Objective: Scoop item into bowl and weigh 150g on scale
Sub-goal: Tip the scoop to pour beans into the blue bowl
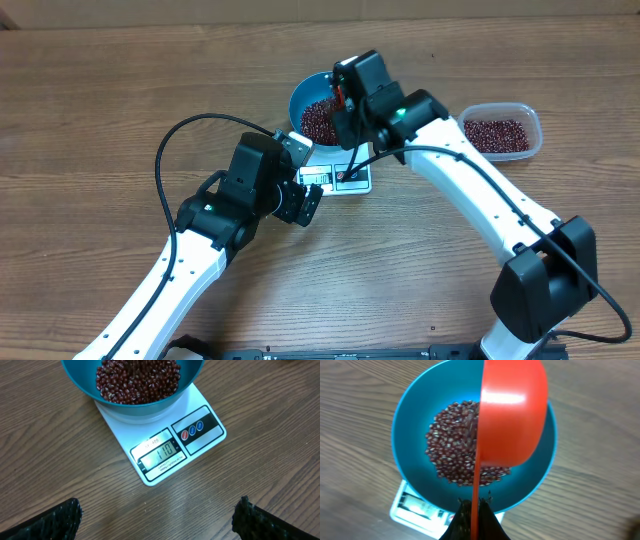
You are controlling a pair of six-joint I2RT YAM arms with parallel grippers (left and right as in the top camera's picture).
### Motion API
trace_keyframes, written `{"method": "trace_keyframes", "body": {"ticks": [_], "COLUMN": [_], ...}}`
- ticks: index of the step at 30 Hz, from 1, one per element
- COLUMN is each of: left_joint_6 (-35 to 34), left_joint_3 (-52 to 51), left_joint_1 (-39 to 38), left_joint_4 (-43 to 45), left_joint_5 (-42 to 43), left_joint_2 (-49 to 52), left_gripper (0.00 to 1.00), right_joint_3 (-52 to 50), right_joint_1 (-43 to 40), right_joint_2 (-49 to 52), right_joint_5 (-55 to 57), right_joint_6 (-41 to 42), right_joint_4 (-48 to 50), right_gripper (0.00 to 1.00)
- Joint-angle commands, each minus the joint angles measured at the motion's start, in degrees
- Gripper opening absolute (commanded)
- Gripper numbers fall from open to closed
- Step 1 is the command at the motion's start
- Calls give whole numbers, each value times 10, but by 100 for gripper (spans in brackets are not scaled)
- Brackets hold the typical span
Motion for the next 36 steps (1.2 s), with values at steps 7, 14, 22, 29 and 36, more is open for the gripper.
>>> {"method": "trace_keyframes", "body": {"ticks": [7, 14, 22, 29, 36], "left_joint_6": [2, 2, 2, 2, 2], "left_joint_3": [-2, -2, -2, -2, -2], "left_joint_1": [3, 3, 3, 3, 3], "left_joint_4": [1, 1, -1, -1, -1], "left_joint_5": [-3, -3, -3, -3, -3], "left_joint_2": [3, 3, 3, 3, 3], "left_gripper": [100, 100, 100, 100, 100], "right_joint_3": [19, 19, 19, 28, 30], "right_joint_1": [43, 43, 32, -25, -129], "right_joint_2": [-3, -3, -7, -48, -107], "right_joint_5": [158, 158, 108, 21, -12], "right_joint_6": [-38, -37, -35, -35, -35], "right_joint_4": [3, 3, 3, -5, -58], "right_gripper": [4, 4, 4, 4, 4]}}
